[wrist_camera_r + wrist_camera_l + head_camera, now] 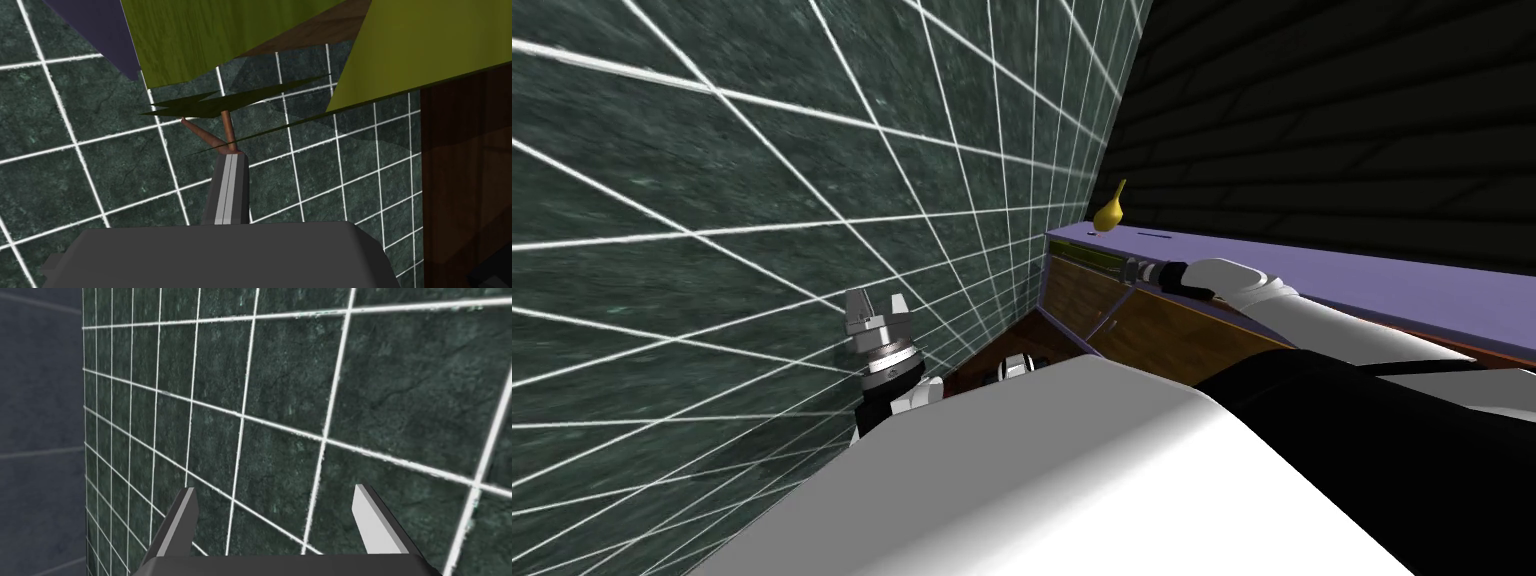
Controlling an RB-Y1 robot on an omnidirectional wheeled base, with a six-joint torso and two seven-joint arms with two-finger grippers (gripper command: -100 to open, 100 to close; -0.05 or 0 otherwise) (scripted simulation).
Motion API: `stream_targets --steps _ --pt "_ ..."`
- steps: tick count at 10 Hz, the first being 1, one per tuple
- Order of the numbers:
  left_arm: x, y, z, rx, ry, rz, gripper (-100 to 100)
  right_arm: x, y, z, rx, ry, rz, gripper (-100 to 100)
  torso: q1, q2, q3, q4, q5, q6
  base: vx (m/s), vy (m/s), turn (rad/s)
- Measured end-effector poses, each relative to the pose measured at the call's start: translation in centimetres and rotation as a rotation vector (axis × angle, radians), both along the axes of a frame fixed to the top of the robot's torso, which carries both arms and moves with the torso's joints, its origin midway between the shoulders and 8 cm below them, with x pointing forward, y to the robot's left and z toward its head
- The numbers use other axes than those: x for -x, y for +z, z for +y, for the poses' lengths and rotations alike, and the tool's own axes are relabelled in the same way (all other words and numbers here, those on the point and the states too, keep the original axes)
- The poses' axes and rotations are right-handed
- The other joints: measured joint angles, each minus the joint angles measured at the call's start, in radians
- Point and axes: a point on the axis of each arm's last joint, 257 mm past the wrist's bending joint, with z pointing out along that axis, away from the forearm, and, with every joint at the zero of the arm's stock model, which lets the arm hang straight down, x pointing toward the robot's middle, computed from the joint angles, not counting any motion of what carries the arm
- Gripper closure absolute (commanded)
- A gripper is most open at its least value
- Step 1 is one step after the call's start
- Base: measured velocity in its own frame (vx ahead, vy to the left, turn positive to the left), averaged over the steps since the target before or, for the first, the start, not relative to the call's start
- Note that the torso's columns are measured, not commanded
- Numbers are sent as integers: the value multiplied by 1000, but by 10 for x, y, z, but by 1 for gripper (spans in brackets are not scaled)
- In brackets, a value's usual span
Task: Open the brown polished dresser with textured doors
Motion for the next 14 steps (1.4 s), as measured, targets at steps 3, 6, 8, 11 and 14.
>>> stream_targets --steps 3,6,8,11,14 --pt "0 0 0 0 0 0 0 2 2 -31 -2 -70 -3 100 1 -1 0 0 1 2 -144 78 266" --pt "0 0 0 0 0 0 0 11 4 -68 -3 -154 -6 100 0 3 2 1 0 0 -143 62 256" --pt "0 0 0 0 1 1 0 14 6 -77 -4 -178 -8 -100 -2 -2 -1 0 -1 2 -8 -25 -6" --pt "0 0 0 0 0 0 0 19 3 -94 6 -219 -9 -100 0 6 3 1 0 0 -93 -64 234" --pt "0 0 0 0 0 0 0 36 -2 -138 -4 -332 -5 -100 0 4 3 2 0 2 -233 -70 451"
